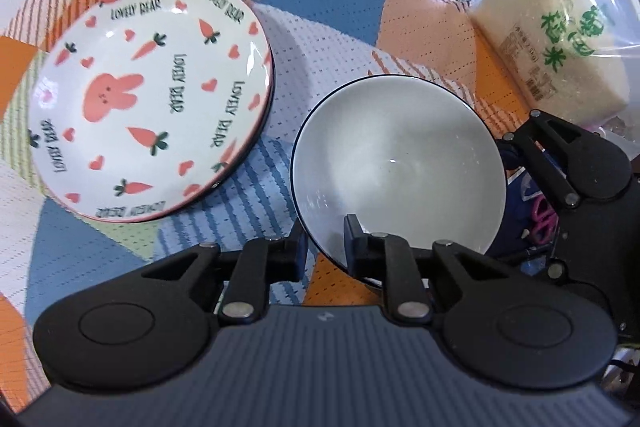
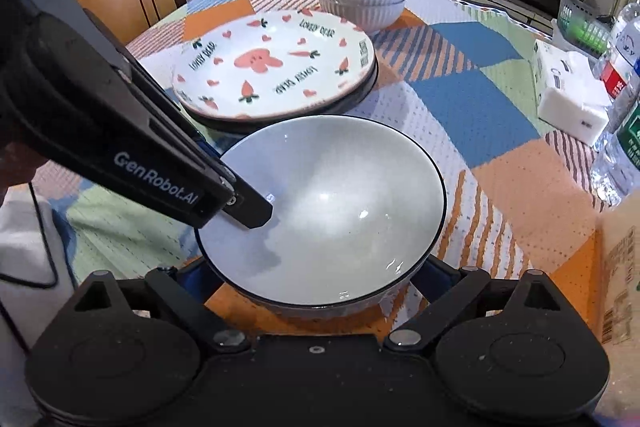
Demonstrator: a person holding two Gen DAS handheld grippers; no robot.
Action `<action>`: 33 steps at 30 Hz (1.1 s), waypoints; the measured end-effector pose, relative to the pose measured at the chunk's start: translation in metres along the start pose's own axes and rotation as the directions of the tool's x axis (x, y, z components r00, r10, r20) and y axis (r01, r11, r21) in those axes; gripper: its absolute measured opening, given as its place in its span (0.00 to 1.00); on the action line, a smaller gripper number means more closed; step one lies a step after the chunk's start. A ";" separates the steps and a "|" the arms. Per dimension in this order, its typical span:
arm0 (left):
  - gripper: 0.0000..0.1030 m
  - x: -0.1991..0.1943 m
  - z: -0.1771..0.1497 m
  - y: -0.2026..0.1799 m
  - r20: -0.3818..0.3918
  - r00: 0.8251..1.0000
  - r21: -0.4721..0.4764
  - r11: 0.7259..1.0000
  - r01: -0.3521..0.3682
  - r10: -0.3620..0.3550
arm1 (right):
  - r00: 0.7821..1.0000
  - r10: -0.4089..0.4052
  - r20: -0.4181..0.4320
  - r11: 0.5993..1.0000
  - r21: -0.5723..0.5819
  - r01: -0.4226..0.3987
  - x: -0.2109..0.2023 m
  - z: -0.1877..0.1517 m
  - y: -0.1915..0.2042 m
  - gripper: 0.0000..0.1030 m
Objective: Organize plates and bowls
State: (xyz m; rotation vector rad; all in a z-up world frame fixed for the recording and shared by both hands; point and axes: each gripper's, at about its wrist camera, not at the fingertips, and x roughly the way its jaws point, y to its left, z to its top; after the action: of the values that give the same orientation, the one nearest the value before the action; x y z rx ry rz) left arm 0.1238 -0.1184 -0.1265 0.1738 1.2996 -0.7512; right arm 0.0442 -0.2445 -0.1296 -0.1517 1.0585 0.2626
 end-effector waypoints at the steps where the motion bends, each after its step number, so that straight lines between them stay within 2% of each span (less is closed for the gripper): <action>1: 0.17 -0.005 0.001 0.001 0.003 1.000 -0.003 1.000 0.002 -0.002 | 1.000 0.007 -0.004 1.000 0.009 -0.007 -0.002 0.003 0.000 0.96; 6: 0.17 -0.033 0.007 0.004 0.045 0.999 0.000 1.000 0.001 -0.001 | 0.999 0.036 0.003 0.997 0.069 -0.036 -0.015 0.019 -0.002 0.96; 14: 0.17 -0.078 0.017 0.010 0.135 0.991 0.008 1.000 -0.029 0.027 | 0.999 0.010 0.049 0.999 0.030 -0.012 -0.039 0.052 0.009 0.96; 17: 0.17 -0.094 0.021 0.016 0.180 0.983 0.005 0.999 -0.047 0.045 | 0.997 -0.002 0.074 1.000 0.002 0.002 -0.046 0.067 0.013 0.96; 20: 0.17 -0.106 0.026 0.022 0.208 0.974 -0.001 0.996 -0.090 0.088 | 0.994 -0.024 0.109 0.996 -0.080 0.033 -0.050 0.084 0.022 0.96; 23: 0.18 -0.119 0.036 0.036 0.235 0.966 -0.034 0.995 -0.098 0.103 | 0.991 -0.028 0.133 0.988 -0.145 0.047 -0.051 0.106 0.027 0.96; 28: 0.19 -0.143 0.060 0.065 0.295 0.950 -0.099 0.992 -0.075 0.101 | 0.983 0.025 0.180 0.988 -0.154 0.004 -0.051 0.147 0.019 0.96; 33: 0.19 -0.151 0.084 0.083 0.346 0.928 -0.127 0.987 -0.099 0.138 | 0.961 0.085 0.262 0.987 -0.156 -0.045 -0.038 0.171 0.002 0.96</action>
State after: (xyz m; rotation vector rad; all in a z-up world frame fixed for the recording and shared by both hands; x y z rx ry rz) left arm 0.2294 -0.0381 0.0116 0.0268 0.9723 -0.5759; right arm 0.1697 -0.2056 -0.0137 -0.2090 0.7750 0.4108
